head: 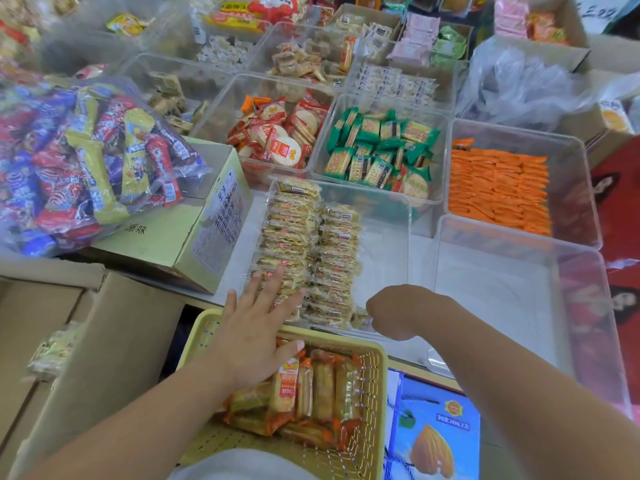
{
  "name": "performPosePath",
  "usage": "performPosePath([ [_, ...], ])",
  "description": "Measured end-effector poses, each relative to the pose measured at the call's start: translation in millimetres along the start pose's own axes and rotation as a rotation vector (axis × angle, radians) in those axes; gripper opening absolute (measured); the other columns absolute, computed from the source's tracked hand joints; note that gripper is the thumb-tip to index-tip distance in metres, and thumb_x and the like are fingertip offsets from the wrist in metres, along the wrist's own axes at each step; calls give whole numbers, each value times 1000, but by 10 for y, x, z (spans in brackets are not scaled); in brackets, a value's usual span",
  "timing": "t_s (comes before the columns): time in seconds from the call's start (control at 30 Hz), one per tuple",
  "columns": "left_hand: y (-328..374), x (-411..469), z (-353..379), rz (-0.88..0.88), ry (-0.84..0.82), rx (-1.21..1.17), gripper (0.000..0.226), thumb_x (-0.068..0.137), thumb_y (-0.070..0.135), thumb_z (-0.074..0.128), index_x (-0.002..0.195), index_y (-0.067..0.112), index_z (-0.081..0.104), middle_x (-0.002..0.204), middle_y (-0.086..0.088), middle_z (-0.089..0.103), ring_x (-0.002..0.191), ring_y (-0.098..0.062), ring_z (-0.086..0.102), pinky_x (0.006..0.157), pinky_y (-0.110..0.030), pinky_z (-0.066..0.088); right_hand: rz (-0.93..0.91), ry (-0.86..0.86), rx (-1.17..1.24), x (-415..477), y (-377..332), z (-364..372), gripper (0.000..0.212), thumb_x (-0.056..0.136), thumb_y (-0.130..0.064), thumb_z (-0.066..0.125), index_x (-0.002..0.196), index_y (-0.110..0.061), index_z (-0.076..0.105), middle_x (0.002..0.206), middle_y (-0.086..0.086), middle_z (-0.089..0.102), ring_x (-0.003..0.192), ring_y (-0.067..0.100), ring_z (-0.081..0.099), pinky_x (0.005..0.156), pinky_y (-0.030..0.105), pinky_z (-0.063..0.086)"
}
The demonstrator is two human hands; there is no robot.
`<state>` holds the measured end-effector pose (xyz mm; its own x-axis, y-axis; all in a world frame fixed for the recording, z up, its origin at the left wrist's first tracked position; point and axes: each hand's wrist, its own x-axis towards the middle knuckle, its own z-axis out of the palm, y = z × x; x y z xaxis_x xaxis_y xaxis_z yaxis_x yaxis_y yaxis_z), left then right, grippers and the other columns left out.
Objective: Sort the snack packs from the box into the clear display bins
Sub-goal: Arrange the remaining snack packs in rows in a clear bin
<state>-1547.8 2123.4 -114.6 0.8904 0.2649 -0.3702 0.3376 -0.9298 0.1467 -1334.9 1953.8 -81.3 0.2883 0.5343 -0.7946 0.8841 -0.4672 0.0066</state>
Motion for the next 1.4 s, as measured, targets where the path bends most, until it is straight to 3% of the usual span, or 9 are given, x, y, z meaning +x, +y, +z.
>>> performPosePath([
  [0.13,-11,5,32,-2,8,17,85,94,78,34,152,56,-23,155,12,-51,154,-28,-29,124,-59,-1,24,-77,17,74,2,15,40,96,-4,41,130,-12,60,123,5,64,108,25,63,87,33,52],
  [0.23,-2,-2,38,0,13,15,87,94,78,35,144,60,-33,156,12,-50,154,-27,-30,125,-58,0,25,-132,59,138,-33,25,37,97,0,41,128,-4,60,118,8,65,101,24,62,86,32,50],
  [0.37,-6,-2,41,7,18,26,87,94,77,34,138,60,-39,156,10,-49,153,-28,-31,126,-58,2,-59,-252,197,226,-41,-63,42,108,-31,30,124,-9,61,117,6,62,103,27,56,98,42,43],
  [0.53,-30,-2,45,24,10,36,87,94,78,32,138,60,-40,156,10,-50,153,-28,-31,126,-57,2,-169,-266,182,352,149,-183,37,102,-40,44,76,-18,58,79,4,52,74,23,46,78,37,45],
  [0.7,-28,12,63,18,12,48,88,93,78,33,143,57,-36,157,8,-49,154,-29,-28,126,-57,4,-192,-309,138,350,200,-195,48,97,-55,53,117,-14,67,110,7,71,100,25,65,82,35,46],
  [0.9,-23,12,68,21,20,56,89,92,80,33,141,57,-38,156,8,-51,154,-28,-29,126,-57,4,-140,-299,114,428,83,-114,47,105,-41,46,128,-3,62,127,18,65,119,34,60,99,41,46],
  [1.07,-22,7,72,24,31,56,90,92,81,31,137,58,-44,155,8,-52,154,-28,-29,126,-56,5,-92,-286,107,553,-19,15,42,108,-32,40,114,2,63,94,10,54,80,23,48,74,31,39],
  [1.3,-32,3,58,30,28,37,89,92,79,33,142,57,-37,156,8,-50,155,-29,-26,125,-56,4,-31,-234,113,556,-98,180,35,109,-19,38,132,-2,59,128,14,63,115,30,61,99,39,50],
  [1.4,-54,-30,-6,42,14,-30,85,94,75,38,151,57,-22,157,12,-48,154,-27,-30,124,-58,-6,-31,-172,102,517,-128,182,33,108,-25,40,109,-4,66,104,8,67,86,20,61,81,30,50],
])
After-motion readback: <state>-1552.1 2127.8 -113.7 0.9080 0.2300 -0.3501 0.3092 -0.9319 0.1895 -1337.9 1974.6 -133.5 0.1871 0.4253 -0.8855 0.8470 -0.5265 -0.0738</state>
